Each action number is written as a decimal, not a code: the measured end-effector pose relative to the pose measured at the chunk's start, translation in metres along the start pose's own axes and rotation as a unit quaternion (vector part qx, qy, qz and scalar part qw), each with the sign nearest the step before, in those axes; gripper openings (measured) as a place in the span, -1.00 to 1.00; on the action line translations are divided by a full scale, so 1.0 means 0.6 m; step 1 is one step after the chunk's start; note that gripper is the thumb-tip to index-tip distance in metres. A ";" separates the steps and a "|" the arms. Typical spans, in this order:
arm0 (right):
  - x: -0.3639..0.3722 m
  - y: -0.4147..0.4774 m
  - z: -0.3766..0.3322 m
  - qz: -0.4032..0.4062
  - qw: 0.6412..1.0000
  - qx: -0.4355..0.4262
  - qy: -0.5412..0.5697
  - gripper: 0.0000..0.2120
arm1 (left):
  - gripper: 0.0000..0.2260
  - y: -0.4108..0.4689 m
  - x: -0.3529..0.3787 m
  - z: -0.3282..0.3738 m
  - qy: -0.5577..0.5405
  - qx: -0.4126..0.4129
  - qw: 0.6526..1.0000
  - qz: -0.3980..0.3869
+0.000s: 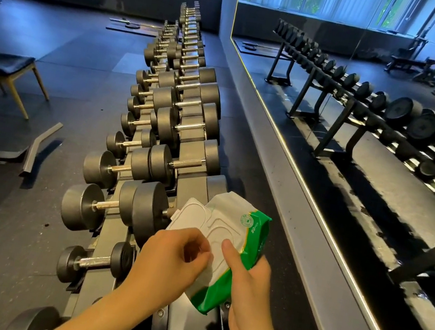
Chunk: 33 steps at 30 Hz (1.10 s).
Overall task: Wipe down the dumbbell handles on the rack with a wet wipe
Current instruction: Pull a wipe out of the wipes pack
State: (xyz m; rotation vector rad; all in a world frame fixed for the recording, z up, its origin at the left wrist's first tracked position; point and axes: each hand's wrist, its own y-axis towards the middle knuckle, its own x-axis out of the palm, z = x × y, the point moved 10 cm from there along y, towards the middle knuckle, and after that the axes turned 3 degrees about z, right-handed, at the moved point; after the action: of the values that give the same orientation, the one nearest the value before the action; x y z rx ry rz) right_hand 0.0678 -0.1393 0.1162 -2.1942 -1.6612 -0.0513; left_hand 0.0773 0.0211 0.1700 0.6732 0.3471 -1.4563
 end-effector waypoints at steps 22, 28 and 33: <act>-0.004 0.014 0.005 -0.006 0.998 -0.025 -0.062 -0.60 | -0.86 0.017 0.015 -0.003 -0.034 -0.051 0.998 0.013; -0.007 0.013 0.001 -0.012 1.000 -0.005 -0.012 -0.63 | -0.83 0.009 0.014 0.006 -0.100 -0.017 0.994 -0.029; -0.002 0.009 -0.009 -0.029 0.999 -0.014 0.006 -0.66 | -0.79 -0.002 0.004 0.021 -0.128 0.021 0.991 -0.045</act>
State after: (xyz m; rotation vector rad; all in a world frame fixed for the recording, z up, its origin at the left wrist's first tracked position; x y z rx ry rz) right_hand 0.0735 -0.1433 0.1197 -2.1618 -1.7272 -0.1036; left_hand 0.0740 0.0113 0.1780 0.5019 0.1487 -1.6186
